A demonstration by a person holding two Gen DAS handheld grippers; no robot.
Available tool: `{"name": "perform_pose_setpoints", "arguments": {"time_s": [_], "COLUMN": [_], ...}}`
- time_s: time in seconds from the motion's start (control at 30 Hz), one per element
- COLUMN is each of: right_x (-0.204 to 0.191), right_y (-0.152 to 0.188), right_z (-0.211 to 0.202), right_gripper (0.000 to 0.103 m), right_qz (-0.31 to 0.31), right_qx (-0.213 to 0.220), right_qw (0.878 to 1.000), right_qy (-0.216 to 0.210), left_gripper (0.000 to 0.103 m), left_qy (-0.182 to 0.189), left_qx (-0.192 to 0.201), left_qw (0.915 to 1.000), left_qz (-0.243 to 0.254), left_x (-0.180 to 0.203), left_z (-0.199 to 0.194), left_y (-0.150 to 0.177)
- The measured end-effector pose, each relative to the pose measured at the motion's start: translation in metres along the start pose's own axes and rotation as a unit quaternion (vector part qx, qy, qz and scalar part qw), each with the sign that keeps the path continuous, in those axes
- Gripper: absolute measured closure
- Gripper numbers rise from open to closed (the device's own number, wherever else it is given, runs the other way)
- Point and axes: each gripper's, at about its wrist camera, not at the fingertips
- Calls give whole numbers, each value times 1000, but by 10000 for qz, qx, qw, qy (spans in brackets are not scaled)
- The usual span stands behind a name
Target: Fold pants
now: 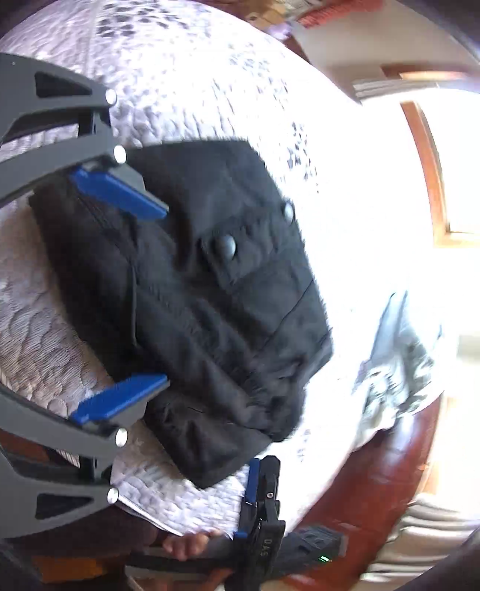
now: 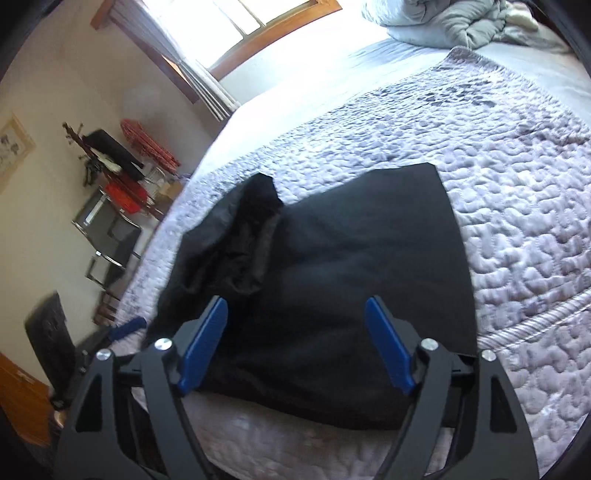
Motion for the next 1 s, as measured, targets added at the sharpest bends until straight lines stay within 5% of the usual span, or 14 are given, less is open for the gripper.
{"name": "perform_pose_setpoints", "arguments": {"time_s": [0.17,0.33,0.47,0.7,0.9,0.97,1.0], "right_x": [-9,-16,-12,-9,-26,-35,-37], "right_y": [-17,-18,-9,0,-3,-2,-1], "right_z": [17,33,44,69,89,95,97], "right_gripper": [14,14,14,12,12,31,53], "right_qz": [473,698,903,1485,1284,1101,986], "right_qx": [-355,-615,-780,-1146,-1176,-1091,-1059], "right_qw": [9961,9938,9917,9759,9801,9847,9874], "right_qy": [-660,-616,-485,-1115,-956,-791,-637], "left_gripper": [4,4,4,4,4,4,4], "left_qy": [-295,-605,-786,-919,-1141,-1126,-1119], "left_qx": [364,249,24,-83,-170,-179,-160], "left_qw": [9947,9870,9819,9761,9765,9758,9758], "left_qz": [-914,-1467,-1724,-1968,-1822,-1865,-1870], "left_x": [-55,-85,-99,-104,-102,-102,-101], "left_z": [-42,-43,-33,-31,-34,-36,-38], "left_y": [10,18,28,36,30,29,29]}}
Point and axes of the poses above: each gripper's, at about its wrist camera, not at the fingertips, and z roughly the way its jaws point, x to its right, y to its underside, and after that the axes turned 7 degrees about z, right-handed
